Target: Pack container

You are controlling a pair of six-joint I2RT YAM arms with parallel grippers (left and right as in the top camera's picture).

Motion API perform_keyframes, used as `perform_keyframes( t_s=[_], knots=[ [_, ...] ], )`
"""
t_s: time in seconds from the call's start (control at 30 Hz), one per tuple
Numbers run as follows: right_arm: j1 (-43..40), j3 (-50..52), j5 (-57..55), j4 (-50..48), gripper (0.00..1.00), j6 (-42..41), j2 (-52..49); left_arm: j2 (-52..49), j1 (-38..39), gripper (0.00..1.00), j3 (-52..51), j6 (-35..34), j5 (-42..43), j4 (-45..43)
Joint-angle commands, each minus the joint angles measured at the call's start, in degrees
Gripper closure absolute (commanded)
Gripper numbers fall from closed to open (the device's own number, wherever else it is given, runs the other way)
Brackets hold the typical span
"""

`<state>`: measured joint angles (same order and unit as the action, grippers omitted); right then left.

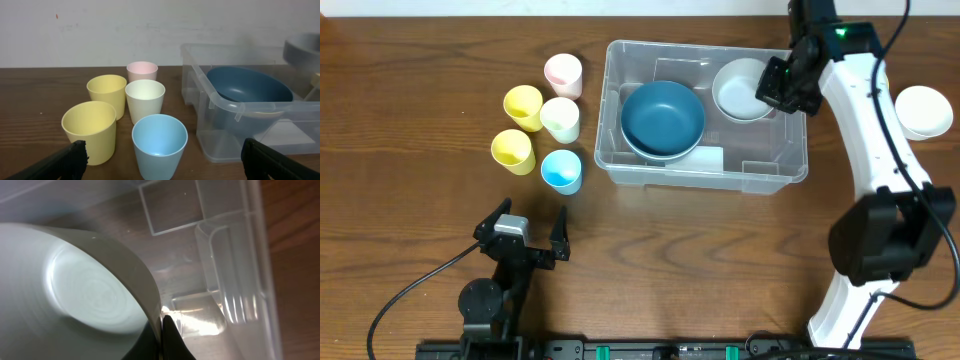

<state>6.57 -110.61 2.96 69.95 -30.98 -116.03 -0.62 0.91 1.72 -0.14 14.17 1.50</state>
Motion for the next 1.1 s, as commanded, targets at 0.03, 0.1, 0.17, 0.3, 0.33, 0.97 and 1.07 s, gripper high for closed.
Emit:
perform_keyframes(
  t_s=[0.03,0.1,0.17,0.3,0.33,0.97,1.07],
  knots=[
    [0.2,-0.2,-0.6,-1.3,0.99,-1.6,-3.1,0.4,-0.2,0.02,-1.5,0.3,0.0,1.2],
    [0.2,-0.2,-0.6,-2.0,0.99,-1.8,-4.0,0.4,-0.2,0.02,-1.5,0.3,0.0,1.2],
    [0.2,-0.2,-0.6,-2.9,0.99,-2.0,-4.9,0.4,-0.2,0.02,-1.5,0.3,-0.1,1.2],
    [0.2,-0.1,-1.2,-3.9,0.99,-2.3,-6.6,0.4,-0.2,0.02,-1.5,0.3,0.0,1.2],
    [0.2,-0.1,-1.2,-4.2,0.99,-2.2,-6.9,0.4,-0.2,0.02,-1.5,0.3,0.0,1.2],
    [0.2,0.1,-1.2,-7.0,0.95,-2.7,-13.5,0.4,-0.2,0.02,-1.5,0.3,0.0,1.2],
    [0.2,0.1,-1.0,-7.0,0.9,-2.7,-14.1,0.4,-0.2,0.02,-1.5,0.3,0.0,1.2]
  ],
)
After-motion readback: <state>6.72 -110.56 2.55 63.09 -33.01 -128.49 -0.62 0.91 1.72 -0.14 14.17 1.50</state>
